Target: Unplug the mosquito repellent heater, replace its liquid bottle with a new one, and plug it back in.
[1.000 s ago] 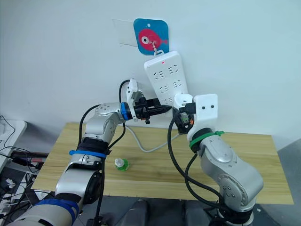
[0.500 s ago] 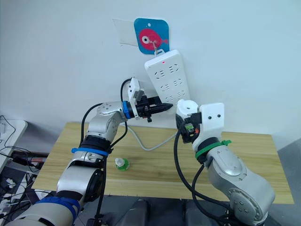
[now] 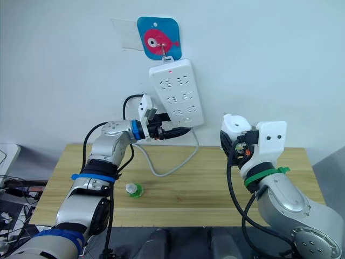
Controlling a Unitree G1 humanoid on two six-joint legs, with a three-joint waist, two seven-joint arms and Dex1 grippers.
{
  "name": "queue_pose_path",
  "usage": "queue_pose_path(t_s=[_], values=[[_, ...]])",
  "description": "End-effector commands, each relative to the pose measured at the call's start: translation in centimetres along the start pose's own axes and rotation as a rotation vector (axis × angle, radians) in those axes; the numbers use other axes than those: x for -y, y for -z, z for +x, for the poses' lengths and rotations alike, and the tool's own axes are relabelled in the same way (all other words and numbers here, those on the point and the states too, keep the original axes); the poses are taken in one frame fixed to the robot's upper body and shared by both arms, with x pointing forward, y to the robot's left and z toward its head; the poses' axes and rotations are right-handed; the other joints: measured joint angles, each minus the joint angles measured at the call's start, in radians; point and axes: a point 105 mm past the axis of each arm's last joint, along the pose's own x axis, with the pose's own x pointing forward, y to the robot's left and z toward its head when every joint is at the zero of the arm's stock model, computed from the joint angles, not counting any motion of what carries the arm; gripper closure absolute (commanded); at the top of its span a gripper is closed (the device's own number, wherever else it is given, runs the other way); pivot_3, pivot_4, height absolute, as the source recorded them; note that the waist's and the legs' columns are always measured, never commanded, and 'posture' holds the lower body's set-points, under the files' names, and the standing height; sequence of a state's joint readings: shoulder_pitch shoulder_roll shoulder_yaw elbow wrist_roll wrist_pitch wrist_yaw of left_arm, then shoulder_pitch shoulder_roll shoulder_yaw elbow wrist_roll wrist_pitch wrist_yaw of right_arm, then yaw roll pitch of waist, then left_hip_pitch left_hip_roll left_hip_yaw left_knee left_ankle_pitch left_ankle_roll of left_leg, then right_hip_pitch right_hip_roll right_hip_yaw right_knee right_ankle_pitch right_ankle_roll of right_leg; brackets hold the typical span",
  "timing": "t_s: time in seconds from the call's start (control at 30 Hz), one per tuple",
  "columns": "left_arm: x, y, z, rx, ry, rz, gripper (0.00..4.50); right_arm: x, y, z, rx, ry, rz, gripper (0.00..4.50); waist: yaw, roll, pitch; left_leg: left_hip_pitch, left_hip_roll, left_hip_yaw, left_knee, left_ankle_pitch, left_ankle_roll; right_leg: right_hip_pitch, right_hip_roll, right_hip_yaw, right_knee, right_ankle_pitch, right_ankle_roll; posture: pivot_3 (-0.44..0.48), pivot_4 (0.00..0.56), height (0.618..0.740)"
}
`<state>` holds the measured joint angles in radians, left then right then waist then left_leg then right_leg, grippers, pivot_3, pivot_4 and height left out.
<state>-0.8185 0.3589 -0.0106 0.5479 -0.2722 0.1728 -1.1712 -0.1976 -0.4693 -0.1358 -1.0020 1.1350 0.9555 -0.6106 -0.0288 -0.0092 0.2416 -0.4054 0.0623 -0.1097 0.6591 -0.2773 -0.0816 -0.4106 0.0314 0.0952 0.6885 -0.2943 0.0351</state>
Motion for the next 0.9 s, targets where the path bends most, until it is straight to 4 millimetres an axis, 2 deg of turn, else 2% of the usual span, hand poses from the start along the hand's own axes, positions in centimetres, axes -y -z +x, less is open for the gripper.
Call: queue_pose_path(t_s=[0.03, 0.13, 0.23, 0.27, 0.33, 0.37, 0.47, 0.57, 0.6, 0.73, 0.9], values=[[1.0, -0.8, -1.7, 0.021, 0.003, 0.019, 0.03, -0.1, -1.2, -0.9, 0.076, 0.012, 0.070, 1.58, -0.004, 0.000, 0.003, 0.000, 0.000, 0.000, 0.000, 0.000, 0.000, 0.000, 0.000, 0.000, 0.000, 0.000, 0.000, 0.069, 0.259, 0.740], [1.8, -0.7, -2.4, 0.018, 0.002, 0.006, 0.03, 0.0, -1.2, -1.1, 0.078, 0.025, 0.095, 1.58, -0.003, 0.000, 0.008, 0.000, 0.001, 0.000, -0.002, 0.002, -0.003, 0.000, 0.000, 0.000, 0.000, -0.001, 0.000, 0.069, 0.259, 0.740], [5.5, -0.7, -4.3, 0.028, 0.033, 0.000, 0.03, 0.7, -0.9, -1.5, 0.066, 0.050, 0.156, 1.58, -0.002, 0.001, 0.010, 0.000, 0.001, 0.001, -0.002, 0.002, -0.003, 0.000, 0.000, 0.001, -0.001, -0.001, 0.001, 0.095, 0.267, 0.740], [7.5, -1.0, -4.5, 0.038, 0.064, 0.017, 0.03, 1.0, -0.6, -1.7, 0.067, 0.075, 0.239, 1.58, -0.001, 0.001, 0.011, 0.000, 0.001, 0.001, -0.004, 0.002, -0.004, 0.000, -0.001, 0.002, -0.003, -0.001, 0.001, 0.095, 0.267, 0.740], [10.4, -2.2, -3.8, 0.103, 0.102, 0.086, 0.03, 1.4, -0.3, -1.9, 0.068, 0.105, 0.431, 1.58, 0.002, -0.001, 0.012, 0.002, 0.001, 0.001, -0.012, 0.004, -0.008, -0.001, -0.002, 0.001, -0.006, -0.001, 0.001, 0.095, 0.267, 0.740], [11.1, -2.7, -3.4, 0.131, 0.095, 0.088, 0.03, 1.5, 0.0, -2.0, 0.063, 0.115, 0.509, 1.58, 0.010, -0.001, 0.014, 0.002, 0.001, 0.001, -0.015, 0.006, -0.011, -0.001, -0.003, 0.000, -0.007, -0.001, 0.001, 0.095, 0.267, 0.740], [11.8, -3.8, -1.9, 0.212, 0.098, 0.165, 0.03, 1.6, 0.1, -2.4, 0.063, 0.118, 0.673, 1.58, 0.032, 0.000, 0.016, 0.003, 0.000, 0.000, -0.014, 0.008, -0.015, 0.000, -0.004, -0.001, -0.006, -0.001, 0.001, 0.091, 0.262, 0.740], [12.8, -3.8, -0.6, 0.249, 0.132, 0.206, 0.03, 1.4, -0.2, -2.7, 0.077, 0.112, 0.819, 1.58, 0.026, 0.000, 0.016, 0.004, -0.002, 0.002, -0.014, 0.009, -0.017, 0.001, -0.005, 0.002, -0.007, 0.000, 0.003, 0.073, 0.256, 0.740], [13.0, -3.6, -0.1, 0.258, 0.133, 0.201, 0.03, 1.3, -0.4, -2.7, 0.083, 0.109, 0.839, 1.58, 0.025, 0.000, 0.016, 0.005, -0.002, 0.003, -0.014, 0.009, -0.017, 0.001, -0.005, 0.004, -0.007, -0.002, 0.007, 0.063, 0.252, 0.740], [13.9, -3.5, 1.9, 0.307, 0.165, 0.203, 0.03, 0.7, -0.7, -2.6, 0.096, 0.080, 0.956, 1.58, 0.018, 0.000, 0.016, 0.005, -0.002, 0.003, -0.014, 0.010, -0.018, 0.001, -0.003, 0.004, -0.007, -0.002, 0.008, 0.052, 0.242, 0.740], [13.5, -3.4, 3.6, 0.329, 0.130, 0.220, 0.03, 0.0, -0.7, -2.4, 0.094, 0.055, 1.007, 1.58, 0.007, 0.000, 0.016, 0.005, -0.001, 0.003, -0.015, 0.010, -0.017, 0.001, -0.003, 0.003, -0.007, 0.001, 0.003, 0.044, 0.228, 0.740]])
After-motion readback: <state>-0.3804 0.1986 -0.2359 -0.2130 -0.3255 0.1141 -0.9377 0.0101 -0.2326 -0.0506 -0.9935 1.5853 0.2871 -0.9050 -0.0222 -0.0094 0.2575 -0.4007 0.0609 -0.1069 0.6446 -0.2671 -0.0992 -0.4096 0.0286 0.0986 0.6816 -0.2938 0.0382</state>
